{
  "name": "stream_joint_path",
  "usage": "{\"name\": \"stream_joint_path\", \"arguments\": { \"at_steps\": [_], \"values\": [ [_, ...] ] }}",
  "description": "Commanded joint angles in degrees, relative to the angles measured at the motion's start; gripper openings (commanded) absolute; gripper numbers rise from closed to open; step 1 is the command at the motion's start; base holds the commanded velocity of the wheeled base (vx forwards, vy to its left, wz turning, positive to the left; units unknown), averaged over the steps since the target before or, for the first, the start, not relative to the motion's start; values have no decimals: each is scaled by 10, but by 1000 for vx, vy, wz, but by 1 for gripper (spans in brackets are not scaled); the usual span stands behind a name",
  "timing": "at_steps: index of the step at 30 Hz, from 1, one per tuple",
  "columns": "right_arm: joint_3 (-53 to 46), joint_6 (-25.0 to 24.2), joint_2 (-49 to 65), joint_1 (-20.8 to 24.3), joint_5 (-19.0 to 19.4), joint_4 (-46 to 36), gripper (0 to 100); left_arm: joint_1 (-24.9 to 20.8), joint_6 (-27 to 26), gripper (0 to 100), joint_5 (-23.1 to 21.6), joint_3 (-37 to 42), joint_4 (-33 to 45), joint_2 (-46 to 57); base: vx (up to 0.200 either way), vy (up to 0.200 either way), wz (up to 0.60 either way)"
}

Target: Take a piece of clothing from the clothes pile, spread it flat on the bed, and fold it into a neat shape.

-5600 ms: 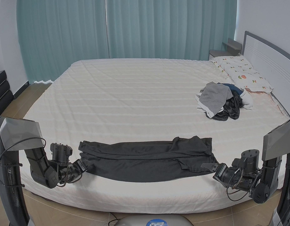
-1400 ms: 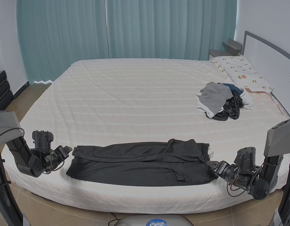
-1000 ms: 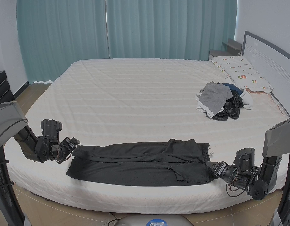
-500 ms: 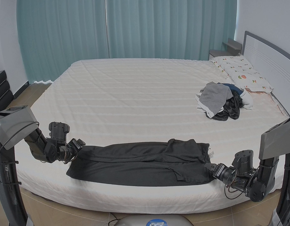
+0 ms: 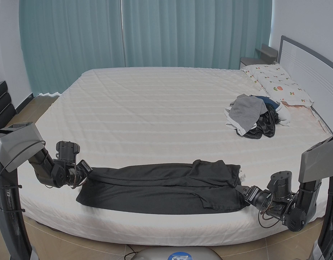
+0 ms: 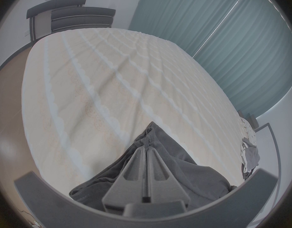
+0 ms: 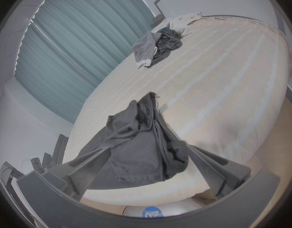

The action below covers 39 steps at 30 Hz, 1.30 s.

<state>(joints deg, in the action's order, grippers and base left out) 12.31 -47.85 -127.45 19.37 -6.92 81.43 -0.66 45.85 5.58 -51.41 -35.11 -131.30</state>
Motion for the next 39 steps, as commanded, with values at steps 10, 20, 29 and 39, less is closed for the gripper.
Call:
{"name": "stream_joint_path", "arguments": {
  "at_steps": [10, 20, 29, 39],
  "values": [
    [102, -1, 41, 11, 7, -75, 100, -4, 22, 0, 0, 35, -54, 50, 0, 0, 0],
    [215, -14, 39, 40, 16, -232, 100, -3, 25, 0, 0, 43, -76, 50, 0, 0, 0],
    [294, -59, 5, 61, 17, -332, 100, -2, 25, 0, 0, 46, -77, 50, 0, 0, 0],
    [364, -66, -32, 59, 8, -413, 100, -1, 24, 0, 1, 47, -77, 53, 0, 0, 0]
  ]
}}
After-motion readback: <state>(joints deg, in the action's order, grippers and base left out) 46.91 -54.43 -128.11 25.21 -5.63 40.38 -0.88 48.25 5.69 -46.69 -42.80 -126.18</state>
